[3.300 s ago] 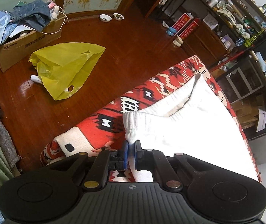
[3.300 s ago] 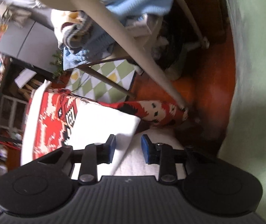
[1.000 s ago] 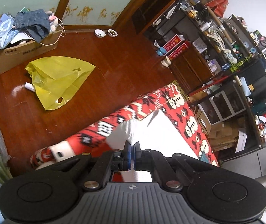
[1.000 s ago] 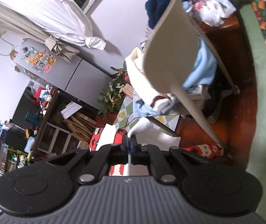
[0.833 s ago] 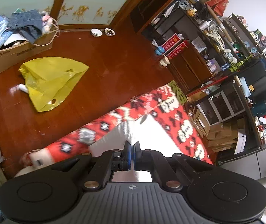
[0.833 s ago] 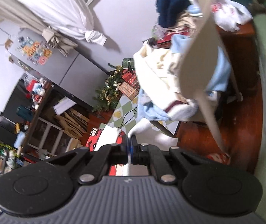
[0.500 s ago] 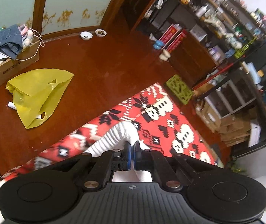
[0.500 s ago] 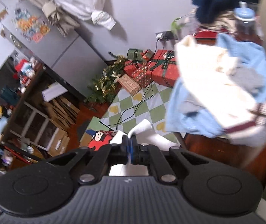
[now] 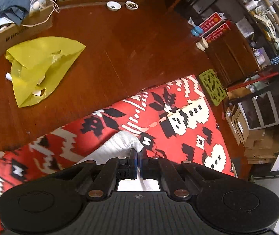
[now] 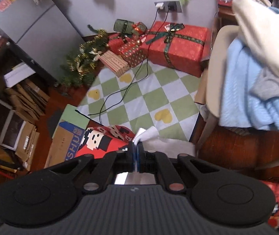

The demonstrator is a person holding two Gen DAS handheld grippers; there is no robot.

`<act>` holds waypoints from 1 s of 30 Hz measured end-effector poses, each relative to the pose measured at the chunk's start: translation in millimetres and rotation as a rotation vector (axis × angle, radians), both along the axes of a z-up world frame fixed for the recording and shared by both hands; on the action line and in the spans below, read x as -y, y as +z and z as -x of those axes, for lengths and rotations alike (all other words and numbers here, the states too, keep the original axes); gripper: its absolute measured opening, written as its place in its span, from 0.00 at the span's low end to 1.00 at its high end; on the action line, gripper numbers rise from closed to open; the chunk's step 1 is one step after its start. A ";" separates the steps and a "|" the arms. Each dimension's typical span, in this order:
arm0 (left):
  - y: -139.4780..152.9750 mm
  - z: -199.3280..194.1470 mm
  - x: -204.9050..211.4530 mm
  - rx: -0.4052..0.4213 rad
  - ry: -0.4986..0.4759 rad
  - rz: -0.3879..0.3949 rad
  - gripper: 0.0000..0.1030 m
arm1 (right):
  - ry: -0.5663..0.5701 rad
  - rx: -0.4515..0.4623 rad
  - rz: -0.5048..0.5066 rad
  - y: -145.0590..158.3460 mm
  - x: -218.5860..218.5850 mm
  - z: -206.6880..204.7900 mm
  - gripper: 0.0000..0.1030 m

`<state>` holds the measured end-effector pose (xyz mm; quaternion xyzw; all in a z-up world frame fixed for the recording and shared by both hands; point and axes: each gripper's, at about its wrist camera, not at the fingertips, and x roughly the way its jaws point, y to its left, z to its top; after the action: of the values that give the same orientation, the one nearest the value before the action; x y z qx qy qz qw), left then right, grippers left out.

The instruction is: Fold clothes

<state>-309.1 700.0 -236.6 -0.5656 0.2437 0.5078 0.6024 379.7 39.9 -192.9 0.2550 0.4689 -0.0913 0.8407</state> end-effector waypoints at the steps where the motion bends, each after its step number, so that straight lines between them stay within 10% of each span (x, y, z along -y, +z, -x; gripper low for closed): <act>1: -1.8 -1.5 -1.3 0.002 0.002 0.004 0.02 | -0.006 -0.011 0.009 -6.6 -7.1 -7.7 0.02; 21: 11.8 17.5 -4.3 0.144 0.035 -0.025 0.02 | -0.053 -0.042 -0.028 -35.2 -24.9 -48.8 0.02; 30: -5.8 -2.2 -11.8 0.051 0.001 -0.003 0.05 | -0.012 -0.002 -0.041 -28.0 -25.4 -47.0 0.03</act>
<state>-306.9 711.8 -242.3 -0.5775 0.2272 0.4939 0.6091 426.6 65.2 -220.9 0.2751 0.4702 -0.0870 0.8341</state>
